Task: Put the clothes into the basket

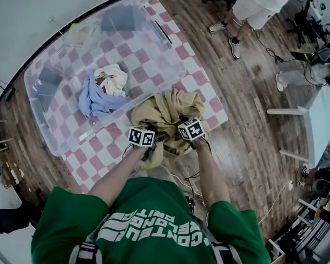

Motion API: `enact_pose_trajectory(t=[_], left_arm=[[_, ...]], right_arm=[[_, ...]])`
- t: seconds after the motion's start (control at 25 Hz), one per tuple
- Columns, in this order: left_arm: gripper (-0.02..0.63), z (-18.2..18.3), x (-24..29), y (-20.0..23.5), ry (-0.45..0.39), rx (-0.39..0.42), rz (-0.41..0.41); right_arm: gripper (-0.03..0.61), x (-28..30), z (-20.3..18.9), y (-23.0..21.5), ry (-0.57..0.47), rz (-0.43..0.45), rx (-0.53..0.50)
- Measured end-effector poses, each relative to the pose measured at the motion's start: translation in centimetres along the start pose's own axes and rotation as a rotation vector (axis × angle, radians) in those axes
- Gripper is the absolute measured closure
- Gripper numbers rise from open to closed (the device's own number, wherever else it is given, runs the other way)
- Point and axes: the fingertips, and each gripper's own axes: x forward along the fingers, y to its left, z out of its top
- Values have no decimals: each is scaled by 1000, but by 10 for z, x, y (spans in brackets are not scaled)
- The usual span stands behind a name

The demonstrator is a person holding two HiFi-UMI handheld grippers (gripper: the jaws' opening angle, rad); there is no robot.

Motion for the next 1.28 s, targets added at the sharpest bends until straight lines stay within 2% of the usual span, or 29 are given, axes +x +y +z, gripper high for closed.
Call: enact_pose_trajectory(t=[0.24,0.76,1.04,1.28], left_arm=[[357,5,9,-14,20,81,-25],[387,6,-4,-48,-27,187,-100],[399,14,-20,-83,-34,324,-160],[402,21,-41,-124,-57,477,-200]], right_arm=[[540,-5,1,6,-50,4,77],[548,-39,5,30,-220,11,260],[551,-81,17,41,-366,-53,295],[552,-130,30,57,-487,-128,286]])
